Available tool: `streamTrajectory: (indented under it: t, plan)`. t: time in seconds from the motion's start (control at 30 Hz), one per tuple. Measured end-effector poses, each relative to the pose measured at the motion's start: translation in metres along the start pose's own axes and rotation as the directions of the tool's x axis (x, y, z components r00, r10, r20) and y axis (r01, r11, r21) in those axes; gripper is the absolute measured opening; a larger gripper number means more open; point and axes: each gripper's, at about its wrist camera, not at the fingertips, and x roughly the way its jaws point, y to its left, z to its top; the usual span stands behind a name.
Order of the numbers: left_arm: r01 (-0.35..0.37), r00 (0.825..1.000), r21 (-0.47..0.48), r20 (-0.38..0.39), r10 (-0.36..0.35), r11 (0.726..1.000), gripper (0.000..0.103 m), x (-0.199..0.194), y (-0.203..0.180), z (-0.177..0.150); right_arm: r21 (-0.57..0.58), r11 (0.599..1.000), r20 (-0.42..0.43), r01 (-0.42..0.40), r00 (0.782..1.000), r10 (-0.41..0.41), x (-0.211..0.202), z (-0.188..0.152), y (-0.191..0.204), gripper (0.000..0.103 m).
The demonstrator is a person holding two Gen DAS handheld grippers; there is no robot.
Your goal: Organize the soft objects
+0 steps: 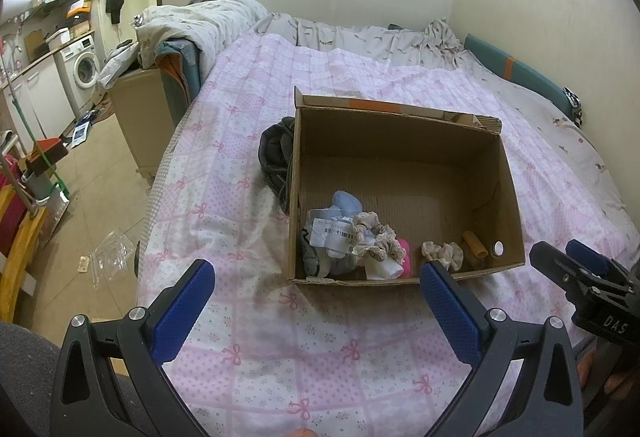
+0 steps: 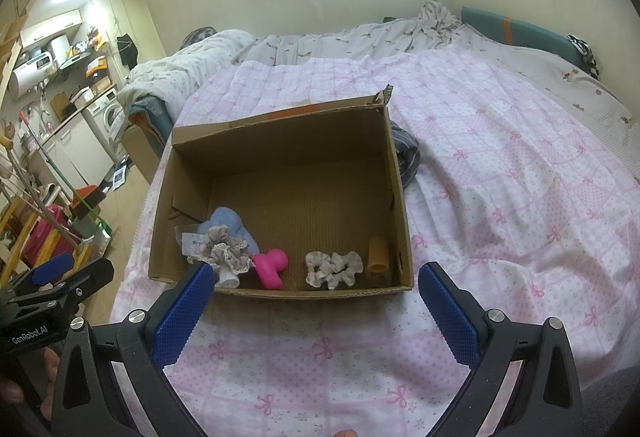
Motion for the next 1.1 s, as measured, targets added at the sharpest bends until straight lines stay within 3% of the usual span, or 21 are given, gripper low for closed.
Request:
streamTrajectory:
  t: [1.1]
  plan:
    - [0.0, 1.0, -0.002, -0.005, 0.0, 1.0, 0.102, 0.0022, -0.0002, -0.0025, -0.005, 1.0, -0.002, 0.002, 1.0, -0.002, -0.0006, 0.0002, -0.0016, 0.103]
